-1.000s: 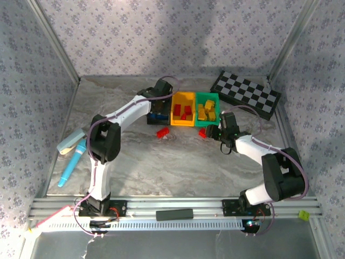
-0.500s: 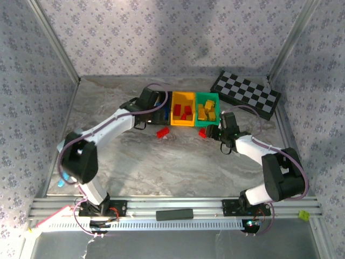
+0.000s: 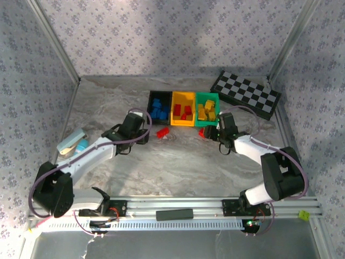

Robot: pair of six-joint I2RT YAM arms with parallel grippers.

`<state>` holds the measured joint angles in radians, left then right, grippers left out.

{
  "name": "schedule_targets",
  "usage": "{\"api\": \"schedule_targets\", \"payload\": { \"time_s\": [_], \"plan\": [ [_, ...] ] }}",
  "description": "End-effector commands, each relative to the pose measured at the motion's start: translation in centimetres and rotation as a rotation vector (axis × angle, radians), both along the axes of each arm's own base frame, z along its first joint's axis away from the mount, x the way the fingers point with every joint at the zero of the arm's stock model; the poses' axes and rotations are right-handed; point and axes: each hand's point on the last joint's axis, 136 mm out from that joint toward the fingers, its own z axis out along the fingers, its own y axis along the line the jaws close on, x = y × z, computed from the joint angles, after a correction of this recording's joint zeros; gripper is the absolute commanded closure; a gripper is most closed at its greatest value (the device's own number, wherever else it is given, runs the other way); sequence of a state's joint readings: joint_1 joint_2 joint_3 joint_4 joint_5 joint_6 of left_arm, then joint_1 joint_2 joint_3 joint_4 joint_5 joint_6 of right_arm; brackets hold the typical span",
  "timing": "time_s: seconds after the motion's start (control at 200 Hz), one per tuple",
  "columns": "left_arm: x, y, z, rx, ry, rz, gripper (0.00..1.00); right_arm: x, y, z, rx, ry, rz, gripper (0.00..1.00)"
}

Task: Sort the legos into containers by color
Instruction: Pick up the lego from the center of the table.

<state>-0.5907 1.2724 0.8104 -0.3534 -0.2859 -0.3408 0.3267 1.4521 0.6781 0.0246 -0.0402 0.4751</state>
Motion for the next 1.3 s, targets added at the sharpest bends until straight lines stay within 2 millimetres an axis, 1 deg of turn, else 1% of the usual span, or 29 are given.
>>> {"api": "schedule_targets", "payload": {
  "time_s": [0.0,0.13,0.26,0.41,0.59,0.81,0.88,0.98,1.079,1.154,1.234,1.294],
  "plan": [
    [0.0,1.3,0.7,-0.017,-0.068,0.053,0.31,0.4,1.6,0.4,0.017,-0.022,0.049,0.41],
    [-1.0,2.6,-1.0,-0.003,-0.038,0.085,0.32,0.6,2.9,0.2,-0.008,-0.019,0.082,0.41],
    [-1.7,3.1,-1.9,0.008,-0.027,0.080,0.32,0.6,3.5,-0.2,-0.036,0.001,0.100,0.41],
    [-2.1,3.6,-2.4,0.009,-0.022,0.084,0.32,1.0,3.3,-0.9,-0.082,0.020,0.088,0.41],
    [-2.1,3.9,-2.6,0.016,-0.030,0.077,0.32,1.8,3.1,-2.2,-0.159,0.074,0.096,0.40],
    [-2.2,3.6,-2.5,-0.011,-0.034,0.050,0.32,1.9,2.5,-3.2,-0.290,0.105,0.076,0.39],
    [-2.3,3.4,-2.5,-0.029,-0.035,0.041,0.32,1.8,2.2,-4.1,-0.333,0.119,0.070,0.39],
    [-2.4,3.6,-2.5,-0.034,-0.040,0.045,0.32,1.5,2.6,-5.6,-0.327,0.159,0.081,0.42],
    [-2.6,3.7,-2.5,-0.051,-0.055,0.048,0.32,1.1,3.0,-6.3,-0.321,0.173,0.086,0.51],
    [-2.7,3.9,-2.6,-0.055,-0.064,0.056,0.32,1.0,3.3,-5.9,-0.317,0.166,0.081,0.58],
    [-2.6,4.2,-2.6,-0.061,-0.074,0.070,0.32,1.2,3.6,-4.9,-0.325,0.144,0.084,0.68],
    [-2.5,4.3,-2.6,-0.068,-0.077,0.074,0.33,1.4,3.8,-3.8,-0.345,0.127,0.083,0.69]
  ]
}}
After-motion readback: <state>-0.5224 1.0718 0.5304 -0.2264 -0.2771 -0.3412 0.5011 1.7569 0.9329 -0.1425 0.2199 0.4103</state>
